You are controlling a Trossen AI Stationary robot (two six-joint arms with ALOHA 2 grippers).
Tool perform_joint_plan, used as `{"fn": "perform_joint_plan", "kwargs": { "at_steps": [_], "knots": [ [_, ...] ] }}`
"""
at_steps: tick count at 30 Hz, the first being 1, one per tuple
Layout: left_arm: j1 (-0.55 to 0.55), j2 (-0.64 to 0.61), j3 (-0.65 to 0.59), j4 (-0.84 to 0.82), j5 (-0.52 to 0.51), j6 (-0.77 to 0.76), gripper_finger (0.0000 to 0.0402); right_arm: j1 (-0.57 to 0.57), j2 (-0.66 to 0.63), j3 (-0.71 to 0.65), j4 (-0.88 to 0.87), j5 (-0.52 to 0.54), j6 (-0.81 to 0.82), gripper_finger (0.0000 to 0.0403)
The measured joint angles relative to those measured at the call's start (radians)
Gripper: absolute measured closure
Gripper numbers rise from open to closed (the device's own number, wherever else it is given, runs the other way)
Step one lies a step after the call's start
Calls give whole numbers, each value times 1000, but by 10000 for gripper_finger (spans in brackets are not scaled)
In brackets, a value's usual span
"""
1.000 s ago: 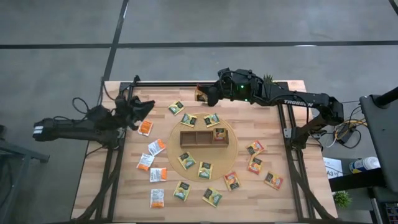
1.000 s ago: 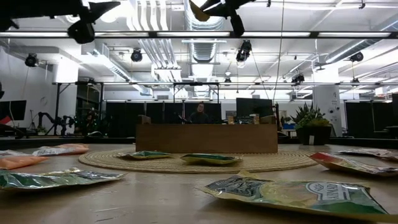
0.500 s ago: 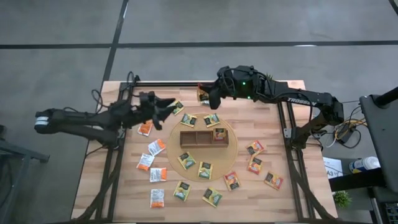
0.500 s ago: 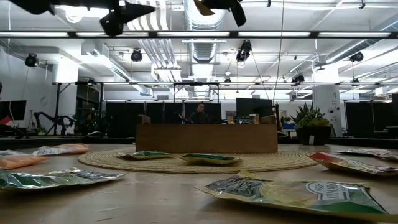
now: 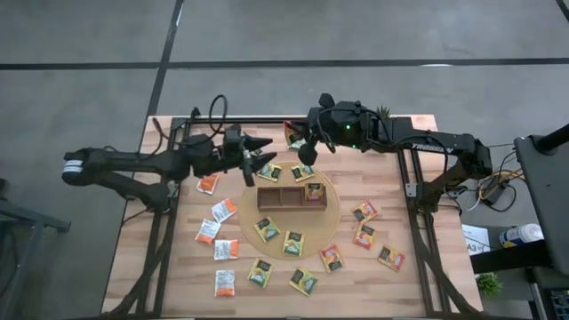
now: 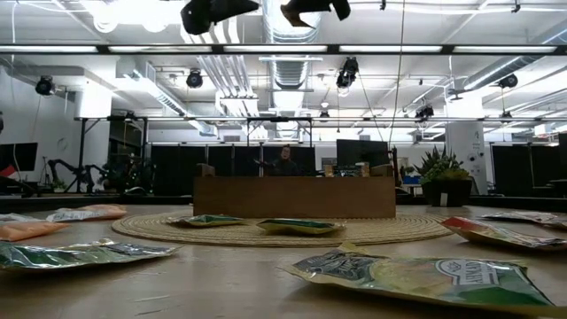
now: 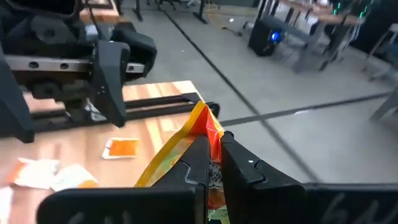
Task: Pick & Place Tea
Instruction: Put the orange tea bag into the right section of the wooden organizer
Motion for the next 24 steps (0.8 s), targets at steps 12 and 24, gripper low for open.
{"fn": "perform_joint_plan", "kwargs": {
  "at_steps": [12, 24],
  "knots": [
    [7, 122, 83, -6, -73, -2, 171, 71, 0, 0, 50, 162, -179, 385],
    [13, 183, 126, 4, -121, -22, 171, 89, 0, 0, 52, 166, -186, 385]
  ]
}}
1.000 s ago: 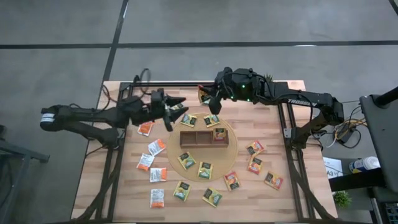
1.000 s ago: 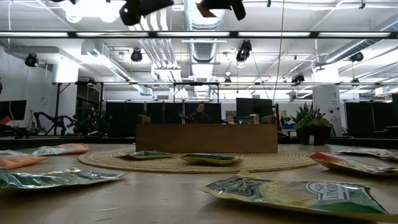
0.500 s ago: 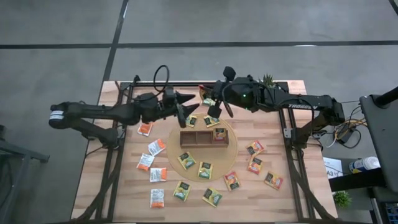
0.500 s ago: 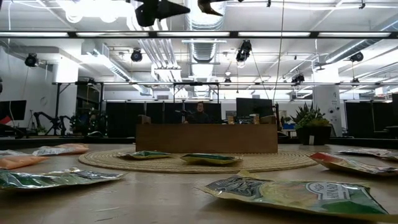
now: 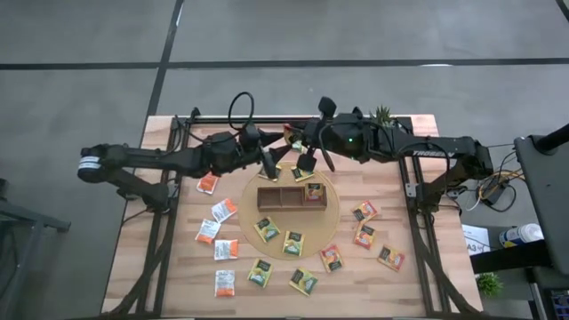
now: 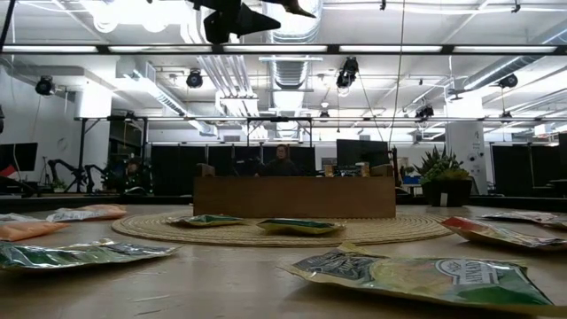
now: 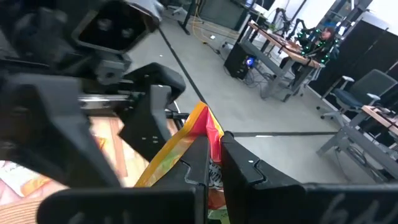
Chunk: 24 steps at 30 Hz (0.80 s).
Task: Pick & Place Tea
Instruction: Put the orange tea bag into the right section of the wooden organizer
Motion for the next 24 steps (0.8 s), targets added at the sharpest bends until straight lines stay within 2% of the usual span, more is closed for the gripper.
{"fn": "perform_joint_plan", "kwargs": {
  "at_steps": [7, 17, 24],
  "knots": [
    [11, 0, 4, 18, -12, -9, 172, 4, 0, 0, 1, 0, 0, 385],
    [12, 1, 4, 27, -6, -12, 205, 4, 0, 0, 7, 1, -4, 385],
    [12, 1, 4, 31, 17, -44, 207, 3, 0, -1, 19, 10, -5, 385]
  ]
}}
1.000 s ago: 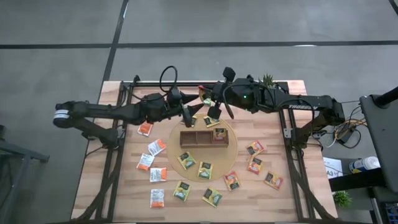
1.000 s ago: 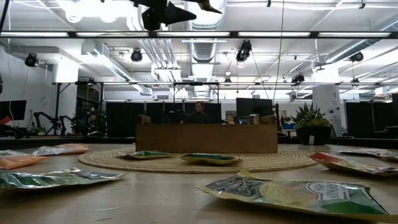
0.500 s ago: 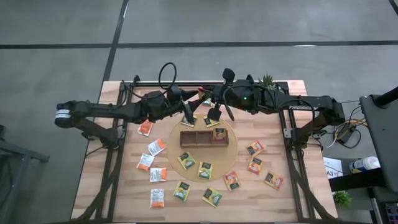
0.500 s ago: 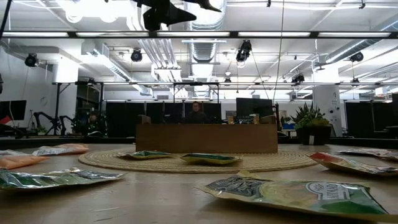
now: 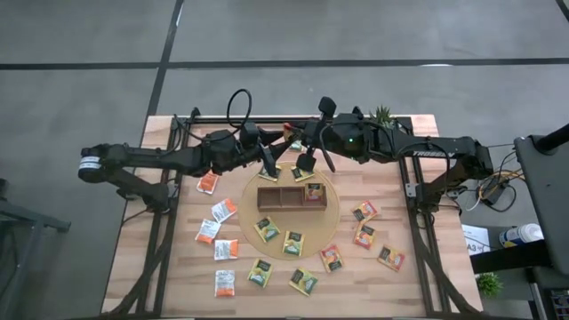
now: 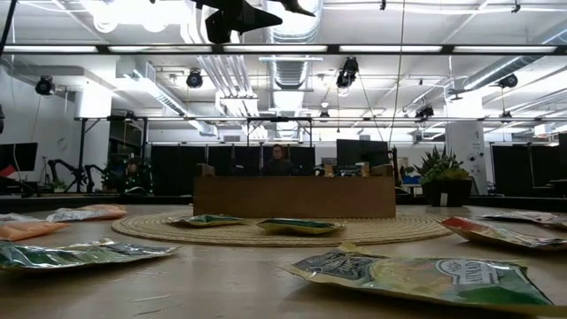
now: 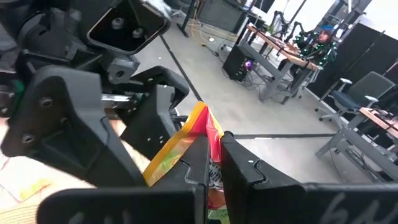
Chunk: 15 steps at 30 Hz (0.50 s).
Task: Pick & Place Tea
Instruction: Put the orange tea bag into the right section of the wooden organizer
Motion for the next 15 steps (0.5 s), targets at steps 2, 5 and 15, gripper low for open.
{"fn": "perform_joint_plan", "kwargs": {
  "at_steps": [2, 5, 15],
  "knots": [
    [0, 0, 0, 0, 0, -3, 207, 0, 0, 0, 3, 13, 0, 385],
    [0, 0, 0, 0, 0, -17, 207, 0, 0, 0, 2, 18, 0, 385],
    [-1, 3, -1, 0, 23, -45, 207, 0, 0, 0, 18, 18, 4, 385]
  ]
}}
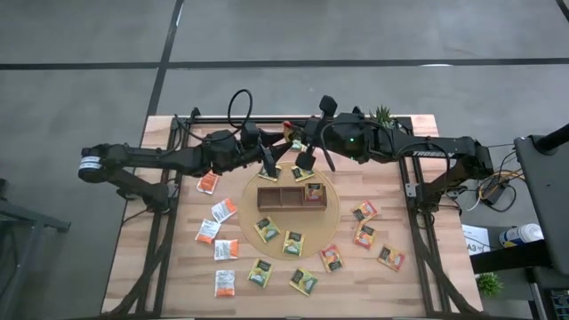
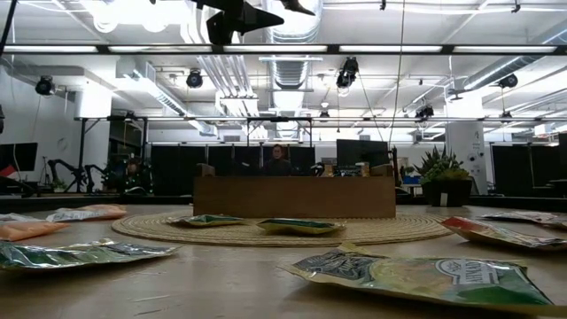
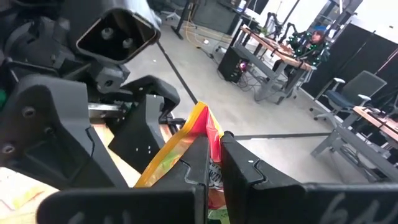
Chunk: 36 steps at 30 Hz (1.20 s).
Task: Pick & Place Tea
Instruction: Put the orange tea bag into the right section of the wooden organizer
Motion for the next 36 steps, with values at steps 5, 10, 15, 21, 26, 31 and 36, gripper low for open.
{"fn": "perform_joint_plan", "kwargs": {
  "at_steps": [5, 10, 15, 21, 26, 31, 36],
  "knots": [
    [0, 0, 0, 12, 1, -2, 207, 0, 0, 0, 25, -1, 1, 385],
    [0, 0, 0, 18, 0, -2, 209, 0, 0, 0, 24, -2, 4, 385],
    [1, 0, 0, 18, 0, -2, 237, 1, 0, 0, 24, -3, 5, 385],
    [1, 0, 0, 19, 0, 0, 279, 2, 0, 0, 24, -3, 8, 385],
    [1, 0, 0, 20, 5, 13, 376, 2, 0, 0, 24, -3, 8, 385],
    [1, 0, 0, 28, 33, 18, 400, 2, 0, 0, 24, -3, 3, 372],
    [1, 0, 0, 26, 34, 27, 401, 4, -3, 0, 24, -3, -27, 339]
  ]
}}
